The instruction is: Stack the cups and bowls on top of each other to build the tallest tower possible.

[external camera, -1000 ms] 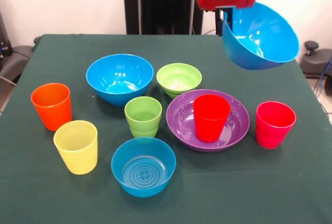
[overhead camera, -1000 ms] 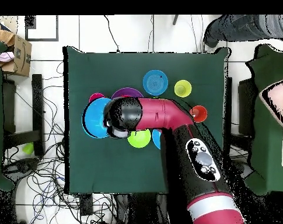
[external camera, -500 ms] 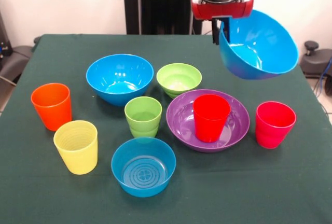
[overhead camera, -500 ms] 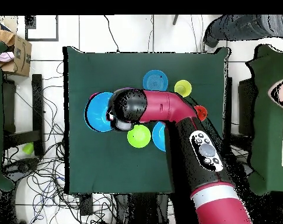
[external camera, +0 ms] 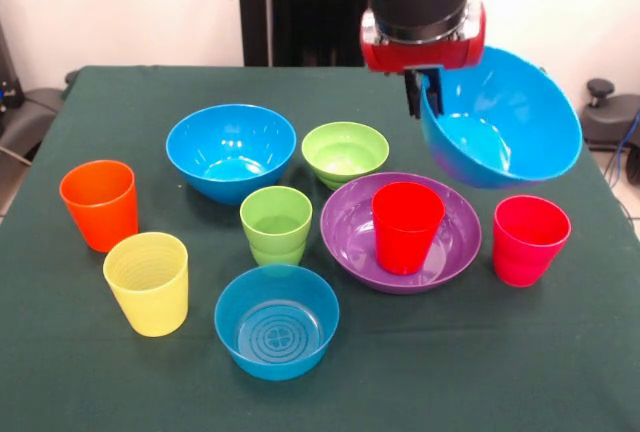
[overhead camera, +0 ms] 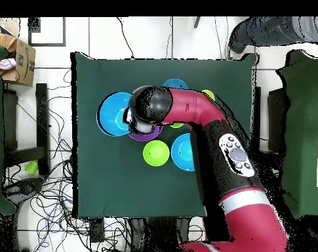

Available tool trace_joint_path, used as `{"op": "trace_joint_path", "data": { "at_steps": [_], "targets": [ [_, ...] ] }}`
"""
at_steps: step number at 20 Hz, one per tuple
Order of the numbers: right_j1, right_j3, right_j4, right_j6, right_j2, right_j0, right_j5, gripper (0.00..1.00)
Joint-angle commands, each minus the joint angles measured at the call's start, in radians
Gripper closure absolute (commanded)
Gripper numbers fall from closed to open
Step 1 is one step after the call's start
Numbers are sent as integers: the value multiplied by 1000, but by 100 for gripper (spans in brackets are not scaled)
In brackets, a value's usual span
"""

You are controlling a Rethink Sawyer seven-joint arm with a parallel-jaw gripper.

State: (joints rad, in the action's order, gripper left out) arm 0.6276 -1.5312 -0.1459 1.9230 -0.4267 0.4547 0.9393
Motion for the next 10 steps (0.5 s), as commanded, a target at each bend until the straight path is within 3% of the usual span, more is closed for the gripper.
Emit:
{"op": "trace_joint_path", "data": {
  "at_steps": [1,3,10],
  "targets": [
    [-120,151,18,-239,-136,59,108,100],
    [-110,174,8,-239,-143,62,160,100],
    [-130,189,0,-203,-180,69,185,100]
  ]
}}
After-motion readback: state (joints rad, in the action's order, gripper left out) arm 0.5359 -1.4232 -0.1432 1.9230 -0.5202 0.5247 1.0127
